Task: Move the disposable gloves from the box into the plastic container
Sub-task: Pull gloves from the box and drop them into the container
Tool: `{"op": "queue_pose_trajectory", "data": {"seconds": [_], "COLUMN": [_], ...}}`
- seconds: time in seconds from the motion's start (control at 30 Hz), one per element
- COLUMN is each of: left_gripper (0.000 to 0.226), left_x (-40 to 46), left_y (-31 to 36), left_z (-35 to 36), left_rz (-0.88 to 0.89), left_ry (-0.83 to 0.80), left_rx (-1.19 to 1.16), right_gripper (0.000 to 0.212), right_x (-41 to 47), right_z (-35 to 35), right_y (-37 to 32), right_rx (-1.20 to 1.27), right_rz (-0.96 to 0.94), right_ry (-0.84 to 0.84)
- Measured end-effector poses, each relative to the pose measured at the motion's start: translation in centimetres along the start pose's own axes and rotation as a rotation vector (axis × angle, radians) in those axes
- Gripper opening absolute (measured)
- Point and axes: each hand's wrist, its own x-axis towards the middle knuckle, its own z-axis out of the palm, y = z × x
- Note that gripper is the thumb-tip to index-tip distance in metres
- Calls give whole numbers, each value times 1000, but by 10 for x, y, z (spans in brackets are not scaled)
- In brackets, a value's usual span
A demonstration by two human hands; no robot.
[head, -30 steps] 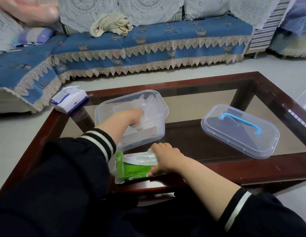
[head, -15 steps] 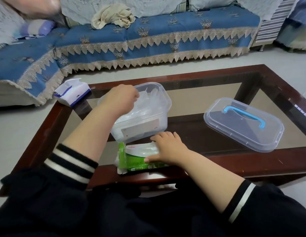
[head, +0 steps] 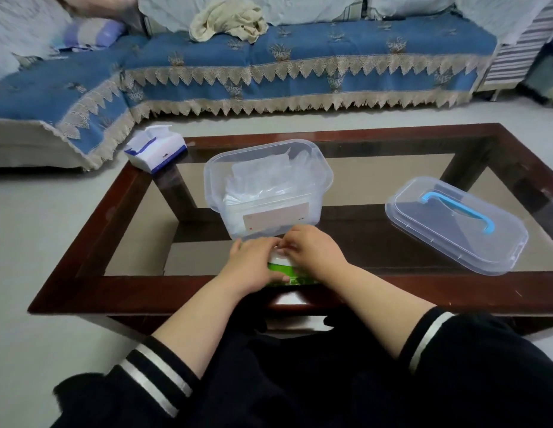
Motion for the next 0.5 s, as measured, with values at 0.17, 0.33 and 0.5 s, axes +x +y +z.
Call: {"op": "queue_pose_trajectory", "data": {"seconds": [0.17, 0.33, 0.5], "left_gripper": [62, 57, 62], "left_x": [0, 3, 2], "left_y": [-2, -11, -14], "left_z": [1, 1, 3], "left_rz": [-75, -80, -87], "left_ry": [4, 4, -17], "left_rx": [-66, -250, -235], "right_gripper": [13, 16, 23], "right_x": [-7, -14, -9], "right_z": [-3, -16, -42], "right_y": [-9, -16, -27], "right_rx": [186, 614, 928], "right_rz": [-17, 109, 102], "right_ry": [97, 305, 503]}}
